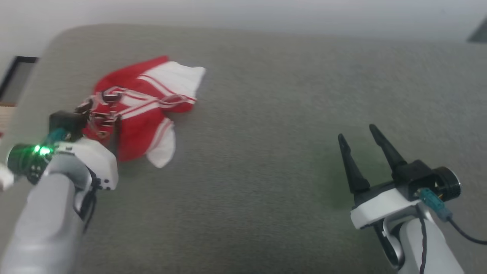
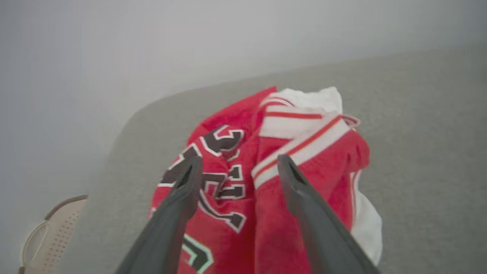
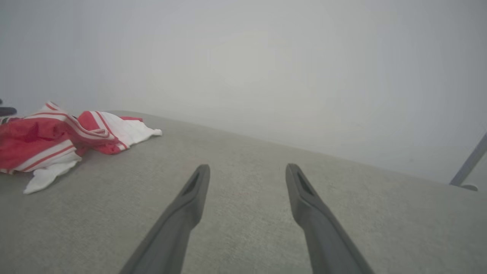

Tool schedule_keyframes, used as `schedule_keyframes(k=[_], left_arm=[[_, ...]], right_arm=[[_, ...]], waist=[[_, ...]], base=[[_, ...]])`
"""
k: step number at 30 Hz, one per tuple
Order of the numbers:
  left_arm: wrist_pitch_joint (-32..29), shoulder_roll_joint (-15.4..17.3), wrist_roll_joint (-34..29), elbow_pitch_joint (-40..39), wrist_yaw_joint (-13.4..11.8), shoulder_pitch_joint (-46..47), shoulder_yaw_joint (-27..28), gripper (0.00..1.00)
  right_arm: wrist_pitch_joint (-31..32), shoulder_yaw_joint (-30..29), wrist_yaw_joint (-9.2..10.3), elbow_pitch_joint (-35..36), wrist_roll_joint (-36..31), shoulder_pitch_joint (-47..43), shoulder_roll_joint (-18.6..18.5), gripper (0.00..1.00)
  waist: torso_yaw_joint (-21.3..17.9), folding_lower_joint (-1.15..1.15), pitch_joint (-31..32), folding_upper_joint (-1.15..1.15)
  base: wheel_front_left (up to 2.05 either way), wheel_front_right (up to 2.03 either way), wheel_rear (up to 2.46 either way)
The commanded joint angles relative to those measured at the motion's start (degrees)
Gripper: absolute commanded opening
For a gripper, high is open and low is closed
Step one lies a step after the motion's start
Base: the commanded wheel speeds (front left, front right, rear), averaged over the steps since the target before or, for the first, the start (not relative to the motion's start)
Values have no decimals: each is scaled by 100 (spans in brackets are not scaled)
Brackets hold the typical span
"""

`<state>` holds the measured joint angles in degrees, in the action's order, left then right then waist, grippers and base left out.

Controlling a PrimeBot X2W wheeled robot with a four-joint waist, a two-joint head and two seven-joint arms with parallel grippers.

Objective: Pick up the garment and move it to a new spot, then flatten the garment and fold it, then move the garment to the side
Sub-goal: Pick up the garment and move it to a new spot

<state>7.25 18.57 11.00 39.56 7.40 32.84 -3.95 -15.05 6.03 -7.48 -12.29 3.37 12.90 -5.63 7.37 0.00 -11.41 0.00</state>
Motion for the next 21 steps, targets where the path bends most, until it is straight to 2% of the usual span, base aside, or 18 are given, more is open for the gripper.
schedule_keyframes(k=[1,4,11,15,19,20,21], left_arm=[[-229,181,143,195,4,180,-240,100],[-1034,523,901,658,0,612,-718,100],[-2375,1194,2434,884,2,1067,-1714,100],[-2889,1377,3091,999,0,1081,-2065,100],[-3127,1465,3483,1069,-11,1074,-2392,100],[-3126,1476,3637,1071,-12,1069,-2577,96],[-3057,1483,3711,1068,-12,1072,-2622,65]], right_arm=[[-18,-25,-3,31,-18,84,1,100],[-18,-23,-3,56,-18,179,28,100],[-18,-68,-3,155,-48,376,39,100],[-18,-84,-3,216,-66,497,51,100],[-18,-89,-3,256,-80,590,61,100],[-18,-102,-3,279,-88,611,81,100],[-18,-120,-3,289,-88,616,89,100]], waist=[[-307,0,-298,0],[-500,0,-495,0],[-844,0,-1023,0],[-996,0,-1276,0],[-1103,0,-1426,0],[-1123,0,-1446,0],[-1126,0,-1439,0]], base=[[0,0,0],[0,0,0],[0,0,0],[0,0,0],[0,0,0],[0,0,0],[0,0,0]])
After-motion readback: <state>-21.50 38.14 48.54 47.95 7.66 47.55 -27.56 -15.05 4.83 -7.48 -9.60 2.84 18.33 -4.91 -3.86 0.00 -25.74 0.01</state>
